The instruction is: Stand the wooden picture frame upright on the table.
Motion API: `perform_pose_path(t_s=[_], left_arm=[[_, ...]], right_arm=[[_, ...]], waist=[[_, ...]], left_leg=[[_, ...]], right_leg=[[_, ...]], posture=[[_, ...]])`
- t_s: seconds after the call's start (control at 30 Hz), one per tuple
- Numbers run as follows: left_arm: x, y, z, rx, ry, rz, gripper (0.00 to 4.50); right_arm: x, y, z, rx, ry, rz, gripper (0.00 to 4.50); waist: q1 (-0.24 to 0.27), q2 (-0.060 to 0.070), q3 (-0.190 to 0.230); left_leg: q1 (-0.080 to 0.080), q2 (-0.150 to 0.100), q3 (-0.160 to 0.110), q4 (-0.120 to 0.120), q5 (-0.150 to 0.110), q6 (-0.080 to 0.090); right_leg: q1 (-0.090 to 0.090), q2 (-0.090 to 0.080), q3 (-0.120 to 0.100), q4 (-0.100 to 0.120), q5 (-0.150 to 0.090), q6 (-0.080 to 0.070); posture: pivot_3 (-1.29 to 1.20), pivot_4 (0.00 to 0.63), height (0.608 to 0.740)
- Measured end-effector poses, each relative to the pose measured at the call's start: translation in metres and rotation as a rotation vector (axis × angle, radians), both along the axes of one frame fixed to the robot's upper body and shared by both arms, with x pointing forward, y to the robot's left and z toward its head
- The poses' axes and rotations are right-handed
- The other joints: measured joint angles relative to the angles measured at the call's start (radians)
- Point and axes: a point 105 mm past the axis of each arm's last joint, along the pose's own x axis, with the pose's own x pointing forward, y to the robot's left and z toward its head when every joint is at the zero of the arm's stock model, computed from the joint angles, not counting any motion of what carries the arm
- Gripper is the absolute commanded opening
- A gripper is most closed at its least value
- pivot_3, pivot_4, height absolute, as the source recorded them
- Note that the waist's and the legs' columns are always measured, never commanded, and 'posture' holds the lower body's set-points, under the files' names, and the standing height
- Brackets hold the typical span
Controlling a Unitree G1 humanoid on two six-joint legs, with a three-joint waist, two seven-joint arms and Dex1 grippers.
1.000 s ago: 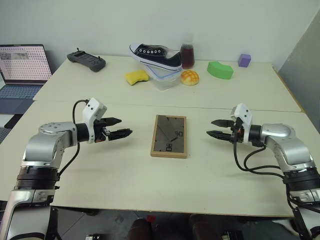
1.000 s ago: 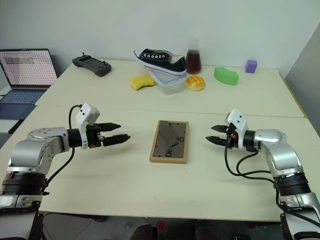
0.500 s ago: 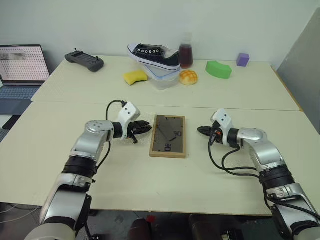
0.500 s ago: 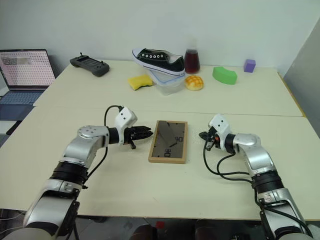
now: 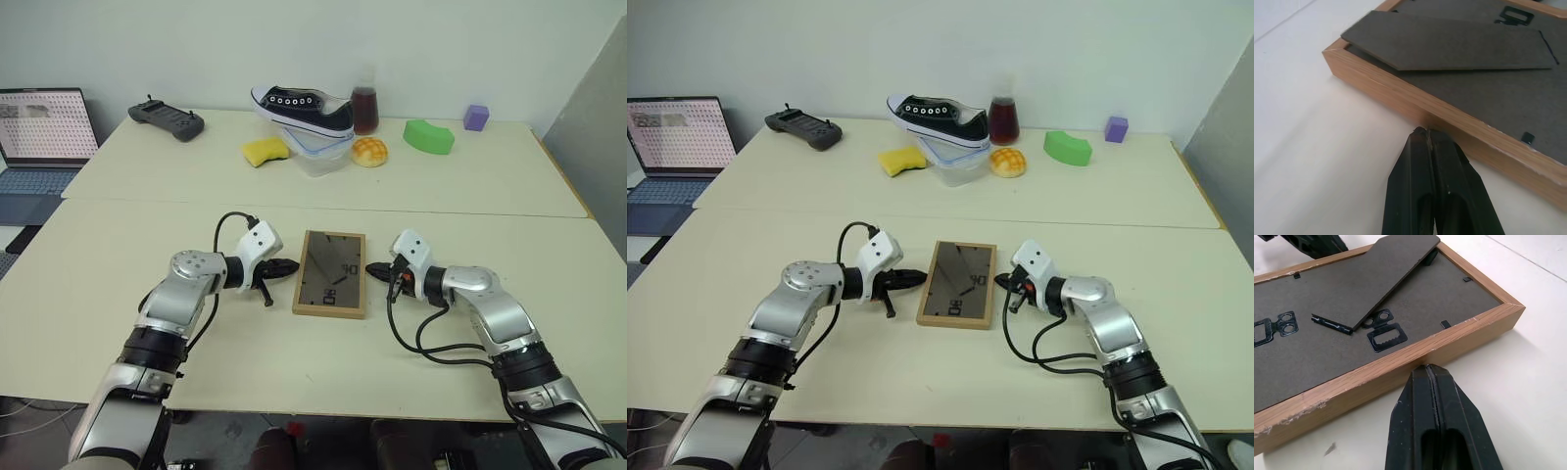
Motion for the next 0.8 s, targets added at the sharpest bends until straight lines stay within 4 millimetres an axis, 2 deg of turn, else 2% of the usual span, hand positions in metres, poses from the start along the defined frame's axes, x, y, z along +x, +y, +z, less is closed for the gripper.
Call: perform_pose_path(t_s=[0.1, 0.3, 0.37, 0.43, 0.5, 0.57, 0.63, 0.73, 0.8], left_arm=[[-0.015, -0.001, 0.001, 0.009, 0.059, -0.037, 0.02], [-0.032, -0.001, 0.009, 0.042, 0.074, -0.094, 0.02], [-0.037, 0.004, 0.007, 0.034, 0.092, -0.087, 0.02], [-0.041, 0.013, 0.005, -0.013, 0.159, -0.038, 0.40], [-0.044, 0.016, 0.007, -0.042, 0.201, -0.030, 0.62], [-0.068, 0.022, 0.016, -0.202, 0.440, -0.043, 1.15], [-0.073, 0.025, 0.021, -0.285, 0.538, -0.007, 1.38], [-0.079, 0.030, 0.026, -0.435, 0.773, 0.068, 1.94], [-0.079, 0.030, 0.027, -0.492, 0.845, 0.103, 2.41]], right_arm=[[-0.007, -0.002, -0.001, -0.012, 0.008, 0.007, 0.00], [-0.019, -0.007, -0.002, -0.041, 0.033, 0.044, 0.00], [-0.022, -0.015, -0.003, -0.076, 0.024, 0.054, 0.00], [-0.021, -0.026, -0.007, -0.099, 0.030, 0.031, 0.00], [-0.021, -0.026, -0.007, -0.099, 0.027, 0.031, 0.00], [-0.017, -0.031, -0.011, -0.120, -0.006, 0.025, 0.00], [-0.015, -0.034, -0.014, -0.129, -0.017, 0.015, 0.00], [-0.013, -0.034, -0.016, -0.129, -0.045, 0.021, 0.00], [-0.012, -0.034, -0.016, -0.126, -0.054, 0.023, 0.00]], waist=[[0.000, 0.000, 0.000], [0.001, 0.000, 0.000], [0.001, 0.000, 0.000], [0.001, 0.000, 0.000], [0.000, 0.000, 0.000], [-0.008, 0.000, 0.000], [-0.011, 0.000, 0.000], [-0.012, 0.000, 0.000], [-0.014, -0.001, 0.000]], left_leg=[[0.000, 0.000, 0.000, 0.000, 0.000, 0.000], [0.000, 0.000, 0.000, 0.000, 0.000, 0.000], [0.000, 0.000, 0.000, 0.000, 0.000, 0.000], [0.000, 0.000, 0.000, 0.000, 0.000, 0.000], [0.000, 0.000, 0.000, 0.000, 0.000, 0.000], [0.000, 0.000, 0.000, -0.001, 0.000, 0.000], [0.000, 0.000, 0.000, 0.000, 0.000, 0.000], [0.000, 0.000, -0.001, 0.000, 0.000, 0.000], [0.001, 0.000, -0.002, 0.000, 0.000, 0.000]], right_leg=[[0.000, 0.000, 0.000, 0.000, 0.000, 0.000], [0.000, 0.000, 0.000, 0.000, 0.000, 0.000], [0.000, 0.000, 0.000, -0.001, 0.000, 0.000], [0.000, 0.001, 0.000, 0.000, 0.000, 0.000], [0.000, 0.001, 0.000, 0.000, 0.000, 0.000], [0.000, 0.001, 0.000, -0.001, -0.001, 0.000], [0.000, 0.001, 0.000, -0.001, -0.001, 0.000], [0.001, 0.001, -0.001, 0.000, -0.001, 0.000], [0.001, 0.001, -0.001, 0.000, -0.001, 0.000]], posture=[[0.00, 0.150, 0.740], [0.00, 0.150, 0.740], [0.00, 0.150, 0.740], [0.00, 0.150, 0.740], [0.00, 0.150, 0.740], [0.00, 0.150, 0.740], [0.00, 0.150, 0.740], [0.00, 0.150, 0.740], [0.00, 0.150, 0.740]])
